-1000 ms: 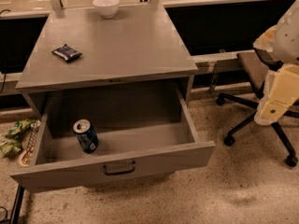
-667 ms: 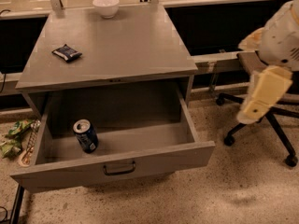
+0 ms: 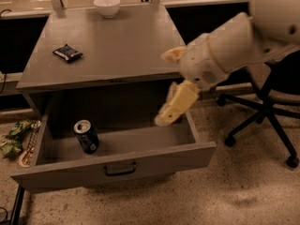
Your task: Pick pepsi can from top drawer and place on counter
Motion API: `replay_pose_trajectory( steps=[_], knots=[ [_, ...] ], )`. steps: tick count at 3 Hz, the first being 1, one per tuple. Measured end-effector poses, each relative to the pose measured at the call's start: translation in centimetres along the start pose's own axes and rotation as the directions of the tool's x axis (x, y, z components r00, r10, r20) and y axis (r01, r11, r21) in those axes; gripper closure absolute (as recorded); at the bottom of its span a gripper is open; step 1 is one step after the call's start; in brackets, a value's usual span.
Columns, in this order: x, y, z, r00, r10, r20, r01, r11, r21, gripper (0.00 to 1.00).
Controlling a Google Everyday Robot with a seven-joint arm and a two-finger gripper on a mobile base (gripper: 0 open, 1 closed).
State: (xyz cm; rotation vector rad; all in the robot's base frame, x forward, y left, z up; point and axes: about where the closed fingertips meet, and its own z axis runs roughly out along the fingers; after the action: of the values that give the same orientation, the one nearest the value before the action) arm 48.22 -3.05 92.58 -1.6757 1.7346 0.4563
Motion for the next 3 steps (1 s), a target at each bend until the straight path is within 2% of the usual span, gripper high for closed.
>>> replay_pose_trajectory(
  steps=[1, 2, 3],
  knots=[
    [-3.4, -0.4, 2.1, 0.994, -0.034, 0.105, 0.032, 0.9994, 0.013, 0.00],
    [-3.3, -0.5, 2.0, 0.994, -0.031, 0.102, 0.030, 0.9994, 0.015, 0.00],
    [-2.6, -0.4, 4.8, 0.991, 0.005, 0.130, -0.004, 1.0000, -0.006, 0.00]
  ],
)
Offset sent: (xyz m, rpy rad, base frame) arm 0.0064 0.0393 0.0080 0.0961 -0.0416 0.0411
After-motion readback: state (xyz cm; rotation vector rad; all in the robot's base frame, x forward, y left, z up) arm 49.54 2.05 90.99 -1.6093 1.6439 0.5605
